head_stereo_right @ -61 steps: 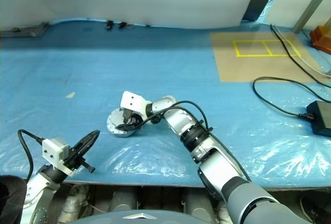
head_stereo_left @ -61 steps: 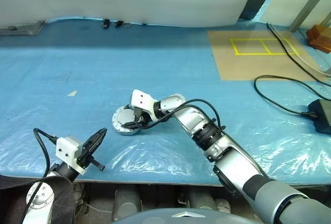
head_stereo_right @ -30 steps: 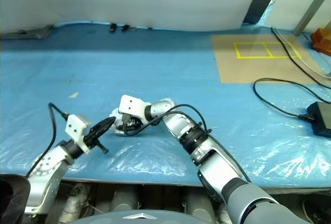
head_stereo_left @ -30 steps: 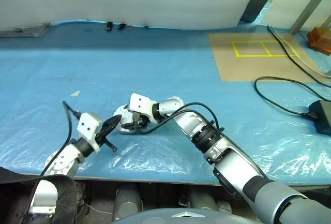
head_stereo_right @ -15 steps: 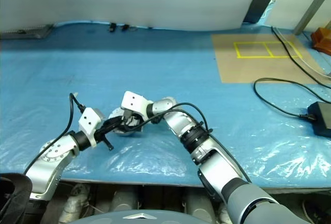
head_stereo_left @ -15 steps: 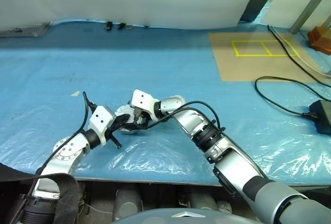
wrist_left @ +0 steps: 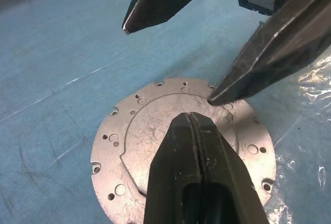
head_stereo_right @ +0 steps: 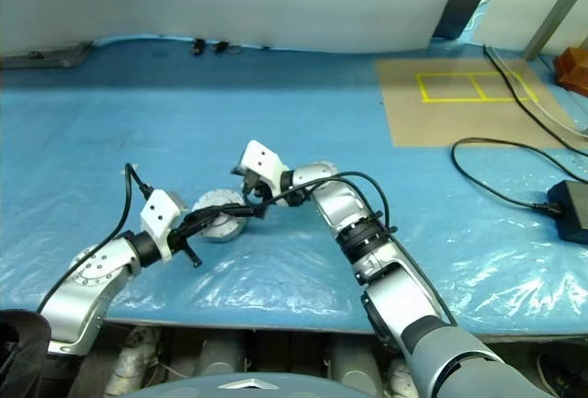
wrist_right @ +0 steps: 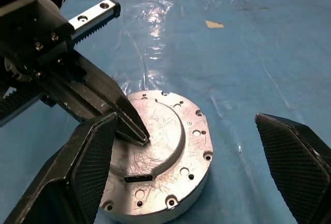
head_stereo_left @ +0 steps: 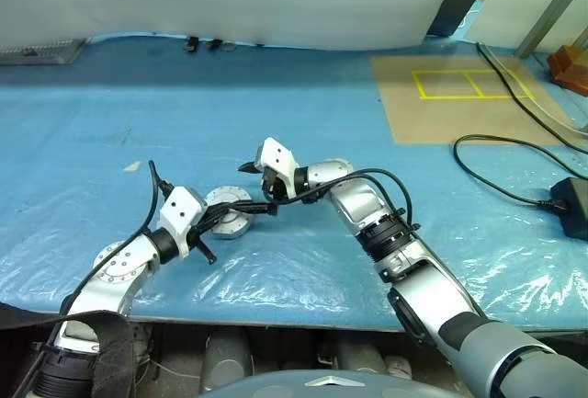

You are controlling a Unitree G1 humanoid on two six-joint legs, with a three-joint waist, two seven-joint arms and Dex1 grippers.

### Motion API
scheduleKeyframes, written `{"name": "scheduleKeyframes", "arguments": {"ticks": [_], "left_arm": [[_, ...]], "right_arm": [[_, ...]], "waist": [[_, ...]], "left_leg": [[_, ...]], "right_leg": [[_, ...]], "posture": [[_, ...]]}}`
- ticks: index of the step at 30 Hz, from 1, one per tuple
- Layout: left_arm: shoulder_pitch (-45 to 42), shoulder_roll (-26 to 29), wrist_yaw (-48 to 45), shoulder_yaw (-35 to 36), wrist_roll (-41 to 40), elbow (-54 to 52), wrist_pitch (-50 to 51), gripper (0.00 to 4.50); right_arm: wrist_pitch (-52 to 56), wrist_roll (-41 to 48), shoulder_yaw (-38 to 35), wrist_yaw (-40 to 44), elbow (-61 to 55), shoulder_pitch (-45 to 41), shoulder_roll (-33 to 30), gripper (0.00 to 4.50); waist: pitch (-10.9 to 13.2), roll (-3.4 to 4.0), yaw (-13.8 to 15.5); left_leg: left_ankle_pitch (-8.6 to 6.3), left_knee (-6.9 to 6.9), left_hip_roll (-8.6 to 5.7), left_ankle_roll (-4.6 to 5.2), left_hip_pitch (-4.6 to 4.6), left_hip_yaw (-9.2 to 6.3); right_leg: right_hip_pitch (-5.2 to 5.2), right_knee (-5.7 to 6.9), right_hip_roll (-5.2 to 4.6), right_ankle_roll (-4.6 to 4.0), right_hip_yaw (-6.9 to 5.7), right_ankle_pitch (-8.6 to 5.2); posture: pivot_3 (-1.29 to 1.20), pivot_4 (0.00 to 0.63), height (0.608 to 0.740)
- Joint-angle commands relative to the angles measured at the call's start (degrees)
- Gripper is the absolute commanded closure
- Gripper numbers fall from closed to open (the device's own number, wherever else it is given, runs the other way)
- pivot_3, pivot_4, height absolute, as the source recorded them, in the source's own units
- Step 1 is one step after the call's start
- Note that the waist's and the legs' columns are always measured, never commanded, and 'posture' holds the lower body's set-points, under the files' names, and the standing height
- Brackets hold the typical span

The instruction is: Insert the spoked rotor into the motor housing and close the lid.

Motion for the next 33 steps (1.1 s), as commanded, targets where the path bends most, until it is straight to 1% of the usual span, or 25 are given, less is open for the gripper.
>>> {"name": "scheduleKeyframes", "arguments": {"ticks": [1,8,15,17,21,24,28,33], "left_arm": [[1.45,0.68,0.2,-0.6,1.21,2.31,2.34,4.5],[1.48,1.62,0.15,0.48,1.12,3.02,2.38,4.5],[1.47,1.78,0.22,0.93,1.04,3.19,2.13,4.5],[1.55,1.69,0.3,1.03,1.05,3.25,2.09,4.5],[1.76,1.47,0.48,1.23,1.13,3.35,1.99,4.5],[1.69,1.31,0.58,1.5,0.98,3.39,1.87,4.5],[1.56,1.43,0.6,1.88,0.94,3.57,1.72,4.5],[0.89,1.13,0.68,1.7,0.99,3.86,1.63,4.5]], "right_arm": [[7.14,4.5,-3.81,0.45,-4.39,-1.06,-0.46,0.02],[32.45,11.31,-8.64,-3.07,-7.86,-1.73,-1.08,0.02],[47.17,13.94,-10.09,-6.52,-5.55,-2.74,-2.24,0.02],[49.97,14.71,-11.13,-7.86,-4.13,-2.91,-1.62,0.02],[54.35,16.83,-15.8,-11.68,-0.08,-3.72,1.11,0.02],[57.21,17.7,-18.01,-14.32,2.59,-3.36,2.92,0.02],[62.11,20.64,-24.05,-18.49,4.12,-3.95,6.76,0.02],[64.48,21.92,-26.24,-22.03,3.99,-3.75,9.96,0.02]], "waist": [[0.0,0.0,0.01],[0.01,0.01,0.01],[0.01,0.03,0.02],[0.01,0.04,0.03],[0.01,0.07,-0.02],[0.0,0.09,0.0],[-0.03,0.15,-0.02],[-0.01,0.19,0.02]], "left_leg": [[0.0,0.0,0.0,0.0,0.0,0.0],[0.0,-0.03,0.0,-0.01,0.01,-0.02],[0.04,-0.04,0.01,-0.07,0.02,-0.02],[0.13,-0.07,0.01,-0.22,0.01,-0.03],[0.14,-0.1,0.0,-0.25,0.0,-0.02],[0.14,-0.13,0.01,-0.25,0.02,-0.02],[0.14,-0.18,0.01,-0.26,0.04,-0.02],[0.14,-0.22,0.0,-0.26,0.06,-0.02]], "right_leg": [[0.0,0.0,0.0,0.0,0.0,0.0],[0.0,-0.03,0.01,0.01,0.0,0.0],[0.0,-0.08,0.02,0.02,-0.01,-0.01],[0.0,-0.1,0.02,0.02,-0.01,-0.01],[-0.01,-0.15,0.02,0.02,-0.02,-0.01],[-0.01,-0.16,0.02,0.02,-0.02,-0.01],[0.0,-0.19,0.02,0.02,-0.02,-0.01],[0.0,-0.21,0.02,0.03,-0.02,-0.01]], "posture": [[0.0,0.15,0.74],[0.0,0.15,0.74],[0.0,0.15,0.74],[0.0,0.15,0.74],[0.0,0.15,0.74],[0.0,0.15,0.74],[0.0,0.15,0.74],[0.0,0.15,0.74]]}}
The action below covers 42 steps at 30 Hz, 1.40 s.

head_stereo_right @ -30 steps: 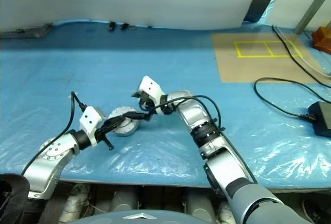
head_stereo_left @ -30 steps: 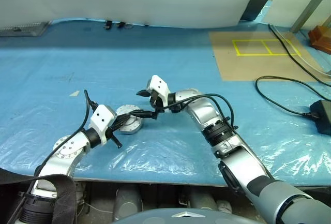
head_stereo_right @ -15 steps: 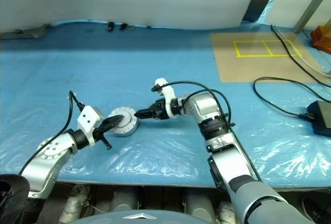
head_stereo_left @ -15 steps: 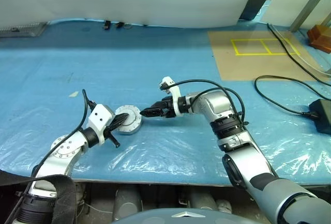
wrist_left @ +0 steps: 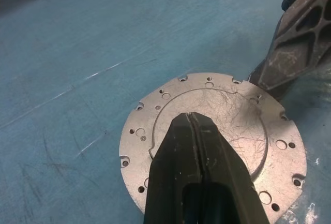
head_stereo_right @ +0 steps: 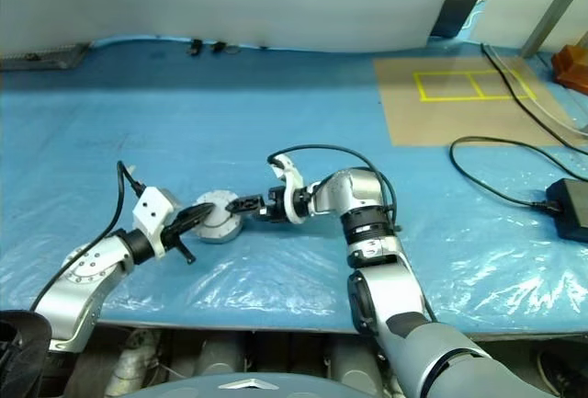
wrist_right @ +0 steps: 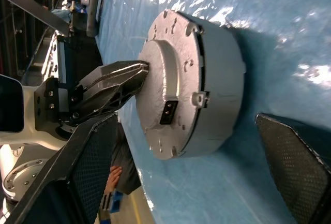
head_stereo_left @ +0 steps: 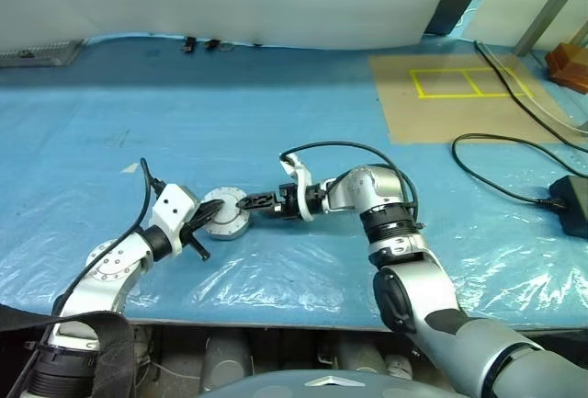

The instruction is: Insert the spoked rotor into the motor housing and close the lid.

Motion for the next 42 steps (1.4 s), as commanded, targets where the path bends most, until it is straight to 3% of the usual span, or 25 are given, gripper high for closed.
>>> {"name": "scheduleKeyframes", "arguments": {"ticks": [1,4,6,15,22,26,32,37,42], "left_arm": [[1.01,0.24,0.39,-0.37,1.11,2.36,1.53,4.5],[1.29,0.18,0.45,-0.46,1.26,2.27,1.16,4.5],[1.81,0.33,0.33,-0.49,1.46,2.31,0.72,4.5],[1.54,0.19,0.35,-0.07,1.33,2.8,0.25,4.5],[1.35,-0.58,0.78,0.54,0.87,2.71,0.01,4.5],[-1.87,-9.31,6.68,9.4,-10.74,1.93,3.16,4.5],[-3.67,-14.09,10.97,19.47,-22.42,2.08,6.89,4.5],[-1.82,-16.83,12.94,24.87,-33.5,2.06,11.99,4.5],[2.8,-21.2,12.38,25.58,-44.67,-1.77,16.31,4.5]], "right_arm": [[2.66,1.91,-0.66,-2.35,-0.97,0.02,2.13,0.02],[1.76,2.68,-3.32,-3.91,-0.72,0.0,2.87,0.02],[1.74,3.59,-5.28,-4.51,-0.65,0.08,2.93,0.4],[1.64,5.58,-7.62,-6.01,-1.67,0.63,3.7,3.32],[1.78,4.77,-7.82,-8.78,0.29,0.49,3.47,3.39],[1.5,6.22,-8.62,-8.91,-0.53,0.95,3.64,3.39],[2.2,8.64,-13.39,-11.25,1.97,-0.13,4.39,3.39],[-0.89,14.11,-22.15,-14.58,4.46,-2.73,6.47,3.39],[-3.24,16.66,-24.14,-16.77,3.81,-3.19,7.86,3.39]], "waist": [[0.01,0.01,0.04],[0.01,0.02,0.1],[0.02,0.03,0.14],[0.11,0.22,0.15],[0.12,0.23,0.15],[0.13,0.28,0.11],[0.18,0.18,0.11],[0.2,0.13,0.25],[0.26,0.03,0.28]], "left_leg": [[0.0,0.0,0.0,0.0,-0.01,0.0],[0.0,-0.02,0.0,0.0,0.0,-0.01],[0.0,-0.03,-0.01,-0.01,-0.01,-0.01],[0.0,-0.15,-0.03,-0.01,-0.1,0.02],[0.0,-0.21,-0.05,-0.01,-0.11,0.03],[0.0,-0.22,-0.08,-0.02,-0.11,0.07],[0.02,-0.22,-0.01,-0.04,-0.46,0.11],[0.01,-0.22,-0.06,-0.06,-0.69,0.19],[0.01,-0.21,-0.02,-0.06,-0.88,0.43]], "right_leg": [[0.0,0.0,0.0,0.0,0.0,0.0],[0.0,-0.03,0.0,0.13,0.0,-0.07],[0.0,-0.04,-0.01,0.28,0.0,-0.16],[-0.12,-0.09,0.0,0.04,0.0,-0.02],[-0.12,-0.13,-0.01,0.08,0.0,-0.05],[-0.12,-0.13,-0.04,0.08,0.0,-0.05],[-0.44,-0.11,0.06,0.02,-0.03,-0.02],[-0.6,-0.17,0.03,0.04,-0.03,-0.03],[-0.81,-0.14,0.05,0.04,-0.04,-0.02]], "posture": [[0.0,0.15,0.74],[0.0,0.15,0.74],[0.0,0.15,0.74],[0.0,0.15,0.74],[0.0,0.15,0.74],[0.0,0.15,0.74],[0.0,0.15,0.74],[0.0,0.15,0.74],[0.0,0.15,0.74]]}}
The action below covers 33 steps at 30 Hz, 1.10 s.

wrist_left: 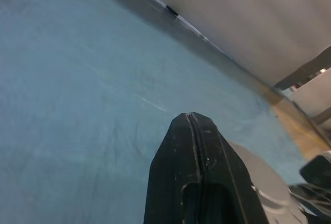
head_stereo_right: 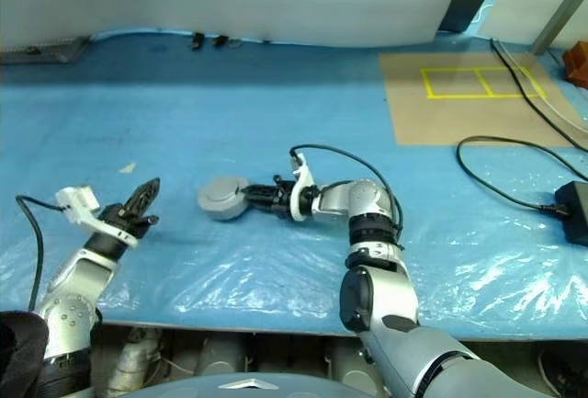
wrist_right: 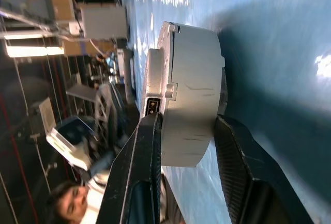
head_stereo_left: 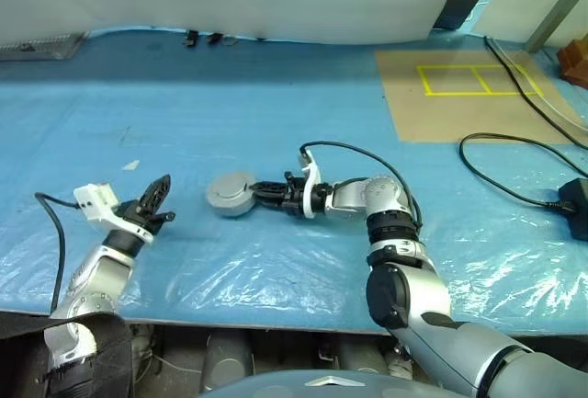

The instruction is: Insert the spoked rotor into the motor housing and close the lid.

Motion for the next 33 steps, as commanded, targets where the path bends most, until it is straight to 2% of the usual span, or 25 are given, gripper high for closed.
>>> {"name": "scheduleKeyframes", "arguments": {"ticks": [1,5,8,15,18,24,29,33], "left_arm": [[1.65,-1.55,-0.15,0.33,-6.3,-4.71,1.38,4.5],[1.06,-4.14,2.12,-0.67,-9.14,-5.56,1.38,3.63],[0.48,-6.14,3.69,-1.95,-10.2,-5.81,1.15,2.51],[-0.53,-7.47,5.27,-5.28,-10.95,-5.52,1.7,0.02],[-2.46,-8.97,8.48,-5.43,-12.19,-4.4,1.46,0.02],[-3.51,-10.05,9.18,-5.34,-16.96,-5.16,1.83,0.02],[-2.0,-9.74,8.96,-4.27,-23.03,-6.22,2.56,0.02],[-1.53,-9.15,9.51,-4.44,-24.1,-5.98,1.94,0.02]], "right_arm": [[-1.27,5.54,-2.05,-0.15,-1.7,-3.26,5.28,3.39],[-3.41,7.78,-2.28,0.13,-2.07,-4.37,5.6,3.39],[-6.21,10.12,-3.31,0.3,-0.7,-6.91,5.26,3.39],[-10.61,8.93,1.99,5.69,1.62,-11.19,2.05,3.39],[-11.48,7.1,5.47,8.05,2.41,-11.71,1.04,3.39],[-12.43,5.66,10.92,12.11,1.43,-11.0,0.24,3.39],[-13.11,4.95,12.53,12.82,1.54,-10.28,-0.19,3.39],[-13.23,4.87,12.73,13.11,1.55,-10.19,-0.35,3.39]], "waist": [[0.07,-0.12,0.04],[0.1,-0.16,0.17],[0.12,-0.17,0.15],[0.12,-0.19,-0.12],[0.13,-0.2,-0.05],[0.18,-0.29,0.06],[0.2,-0.32,-0.03],[0.22,-0.34,0.1]], "left_leg": [[0.0,0.0,0.02,0.0,-0.05,0.0],[0.0,0.0,0.04,0.0,-0.2,0.0],[0.0,0.06,0.04,0.0,-0.25,0.0],[0.0,0.08,0.05,0.0,-0.28,-0.01],[0.0,0.09,0.04,0.0,-0.36,-0.02],[0.0,0.32,0.05,0.0,-0.48,-0.12],[0.0,0.37,0.05,0.0,-0.49,-0.15],[0.0,0.39,0.05,0.0,-0.5,-0.17]], "right_leg": [[-0.05,0.0,0.02,0.0,0.0,0.0],[-0.16,0.01,0.04,0.0,-0.05,0.0],[-0.17,0.0,0.03,0.01,-0.05,0.01],[-0.19,0.01,0.05,0.03,-0.05,0.02],[-0.21,-0.01,0.05,0.05,-0.06,0.03],[-0.2,0.05,0.04,0.04,-0.11,0.03],[-0.2,0.11,0.05,0.04,-0.13,0.04],[-0.2,0.11,0.05,0.04,-0.14,0.04]], "posture": [[0.0,0.15,0.74],[0.0,0.15,0.74],[0.0,0.15,0.74],[0.0,0.15,0.74],[0.0,0.15,0.74],[0.0,0.15,0.74],[0.0,0.15,0.74],[0.0,0.15,0.74]]}}
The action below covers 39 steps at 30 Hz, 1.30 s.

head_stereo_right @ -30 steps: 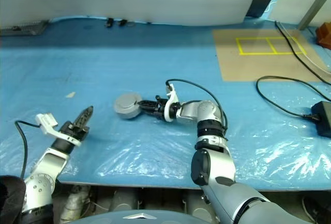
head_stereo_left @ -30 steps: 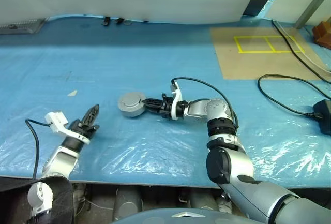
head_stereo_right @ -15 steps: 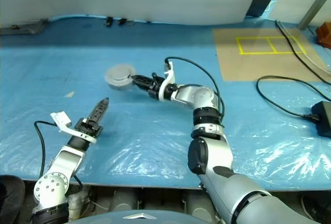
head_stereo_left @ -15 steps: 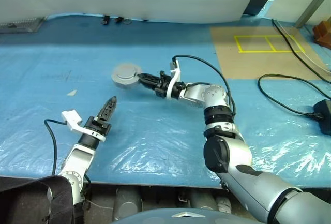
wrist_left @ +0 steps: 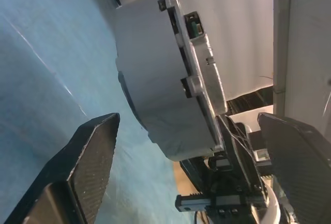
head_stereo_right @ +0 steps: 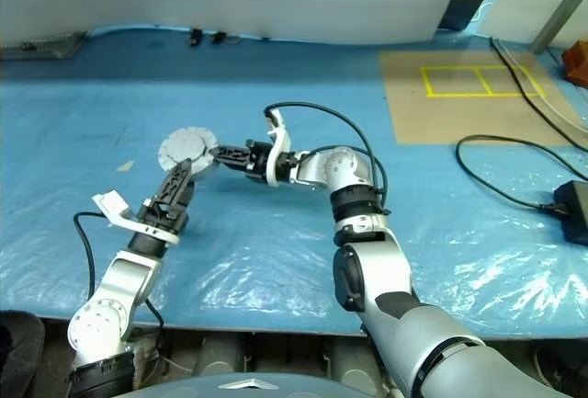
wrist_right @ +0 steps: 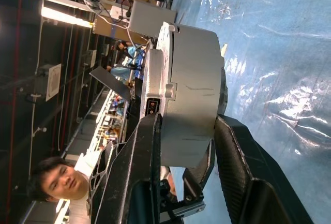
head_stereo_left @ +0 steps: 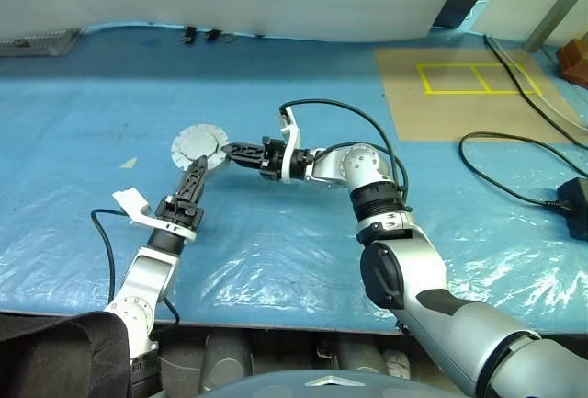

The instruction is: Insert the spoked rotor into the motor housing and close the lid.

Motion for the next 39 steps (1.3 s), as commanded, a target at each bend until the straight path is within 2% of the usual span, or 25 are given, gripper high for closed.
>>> {"name": "scheduleKeyframes", "arguments": {"ticks": [1,18,23,24,30,39], "left_arm": [[-0.15,0.61,0.11,0.58,-1.96,-2.04,-0.66,0.02],[-3.79,-0.11,0.14,-0.51,2.05,2.6,-4.18,0.02],[-2.77,0.07,-1.17,-2.23,2.66,2.05,-3.37,1.54],[-3.32,-0.11,-1.09,-2.12,2.37,2.17,-3.69,1.63],[-3.46,-1.04,0.52,-2.32,1.74,1.92,-3.85,1.77],[2.48,-3.95,-0.92,-4.43,-0.42,-0.81,-3.58,1.77]], "right_arm": [[-0.81,1.98,-0.29,2.68,-2.54,-0.72,0.53,3.39],[4.25,3.74,0.62,2.99,-8.28,1.21,2.27,3.39],[5.37,4.36,-0.67,1.58,-9.36,2.18,2.8,3.39],[5.4,4.42,-0.78,1.54,-9.12,1.94,2.71,3.39],[5.3,5.3,-2.36,1.09,-7.9,-0.34,2.36,3.39],[6.97,5.76,-1.67,-1.01,-11.74,1.91,3.76,3.39]], "waist": [[0.0,0.0,0.03],[-0.01,-0.03,0.06],[0.0,-0.05,0.19],[0.0,-0.05,0.2],[0.0,-0.05,0.2],[0.0,-0.06,0.22]], "left_leg": [[0.0,0.02,0.0,0.0,0.0,-0.01],[0.01,0.08,0.0,0.0,0.0,-0.04],[0.01,0.09,0.0,0.0,-0.01,-0.04],[0.01,0.1,0.0,0.0,-0.02,-0.05],[0.01,0.27,0.01,0.0,0.01,-0.06],[0.0,0.28,0.01,0.0,-0.01,-0.09]], "right_leg": [[0.0,0.01,0.0,0.0,-0.01,0.0],[0.01,0.06,0.0,0.21,-0.01,0.14],[0.01,0.07,0.0,0.21,-0.01,0.14],[0.01,0.09,0.0,0.21,-0.01,0.14],[0.01,0.28,-0.01,0.15,-0.01,0.11],[0.01,0.29,-0.01,0.19,-0.01,0.13]], "posture": [[0.0,0.15,0.74],[0.0,0.15,0.74],[0.0,0.15,0.74],[0.0,0.15,0.74],[0.0,0.15,0.74],[0.0,0.15,0.74]]}}
